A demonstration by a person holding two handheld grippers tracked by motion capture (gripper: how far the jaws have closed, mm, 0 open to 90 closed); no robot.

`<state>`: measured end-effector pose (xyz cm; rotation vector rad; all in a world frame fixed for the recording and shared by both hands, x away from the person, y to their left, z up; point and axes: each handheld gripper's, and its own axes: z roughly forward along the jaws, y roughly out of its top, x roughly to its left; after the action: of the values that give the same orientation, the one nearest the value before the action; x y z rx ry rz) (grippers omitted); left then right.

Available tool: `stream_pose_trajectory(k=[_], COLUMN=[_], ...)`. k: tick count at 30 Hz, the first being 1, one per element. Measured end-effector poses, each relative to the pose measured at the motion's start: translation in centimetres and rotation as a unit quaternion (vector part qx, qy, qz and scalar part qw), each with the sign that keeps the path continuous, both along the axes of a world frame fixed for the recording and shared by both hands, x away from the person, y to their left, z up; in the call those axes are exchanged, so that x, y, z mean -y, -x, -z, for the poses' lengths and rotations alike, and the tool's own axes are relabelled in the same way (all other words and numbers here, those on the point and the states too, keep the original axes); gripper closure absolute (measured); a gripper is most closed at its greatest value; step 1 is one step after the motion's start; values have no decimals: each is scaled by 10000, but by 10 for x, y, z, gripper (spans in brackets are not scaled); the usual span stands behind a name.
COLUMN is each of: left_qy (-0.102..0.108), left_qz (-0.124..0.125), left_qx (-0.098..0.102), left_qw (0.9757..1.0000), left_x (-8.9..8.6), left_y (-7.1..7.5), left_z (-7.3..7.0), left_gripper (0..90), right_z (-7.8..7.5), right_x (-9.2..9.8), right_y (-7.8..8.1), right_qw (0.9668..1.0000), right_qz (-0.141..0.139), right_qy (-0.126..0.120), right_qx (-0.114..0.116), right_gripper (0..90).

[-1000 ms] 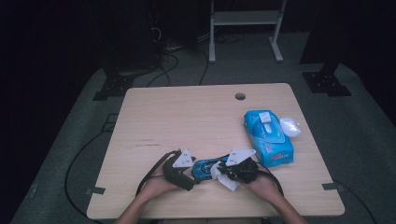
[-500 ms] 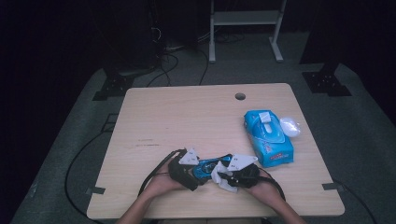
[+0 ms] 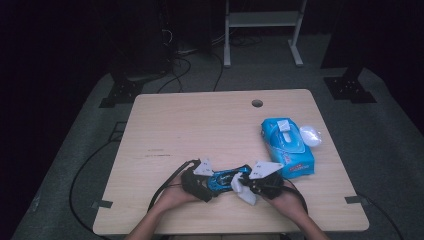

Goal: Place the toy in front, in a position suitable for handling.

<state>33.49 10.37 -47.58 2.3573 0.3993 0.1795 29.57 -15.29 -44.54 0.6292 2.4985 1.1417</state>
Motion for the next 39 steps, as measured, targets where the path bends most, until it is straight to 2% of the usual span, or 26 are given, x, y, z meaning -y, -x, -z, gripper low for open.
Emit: stream_pose_trajectory(k=[2, 4, 7, 9, 12, 15, 16, 18, 21, 25, 26, 28, 29, 31, 34, 36, 39], left_qy=[48, 42, 28, 59, 36, 69, 84, 91, 24, 19, 7, -2, -8, -24, 42, 46, 31], left_qz=[12, 23, 2, -26, -14, -35, -45, -44, 2, -2, 8, -12, -8, 9, -18, -36, 9], left_qx=[18, 34, 50, 44, 79, 67, 63, 90, 133, 179, 189, 183, 196, 234, 198, 149, 188], left_qw=[10000, 10000, 10000, 10000, 10000, 9999, 9999, 9999, 9999, 9998, 9998, 9998, 9998, 9997, 9998, 9999, 9998], left_x=[-1, -1, 0, 0, 0, 0, 0, 0, 0, 2, 3, 4, 5, 4, 2, 0, -1], left_y=[0, 0, 1, 1, 2, 3, 3, 3, 3, 5, 5, 6, 6, 7, 7, 7, 8], left_z=[1, 1, 0, 0, -1, -2, -2, -1, -3, -3, -3, -4, -4, -3, -2, -1, -2], left_gripper=[212, 213, 213, 209, 197, 201, 202, 205, 212, 217, 219, 221, 221, 221, 215, 210, 239], right_z=[-5, -5, -2, -1, -1, -2, -4, -4, -6, -9, -8, -4, -2, 4, 7, 5, 5], right_x=[12, 19, 16, 9, -1, -6, -7, -8, -9, -9, -12, -19, -22, -26, -23, -18, -7], right_y=[-3, -5, -2, 2, 3, 6, 8, 9, 10, 7, 7, 8, 8, 8, 7, 3, -3], right_qw=[9997, 9983, 9957, 9936, 9944, 9938, 9941, 9934, 9947, 9987, 9989, 9984, 9980, 9972, 9985, 9997, 9998], right_qz=[210, 440, 565, 469, 353, 258, 227, 173, 147, 120, 69, -12, -14, -54, -125, -17, 121], right_qy=[40, 310, 614, 803, 775, 821, 807, 828, 709, 314, 309, 399, 467, 607, 446, 233, 38], right_qx=[83, 215, 403, 636, 633, 709, 684, 777, 727, 383, 340, 395, 422, 434, 300, 44, -155], right_gripper=[849, 850, 848, 841, 815, 698, 684, 641, 624, 575, 574, 573, 585, 664, 746, 778, 796])
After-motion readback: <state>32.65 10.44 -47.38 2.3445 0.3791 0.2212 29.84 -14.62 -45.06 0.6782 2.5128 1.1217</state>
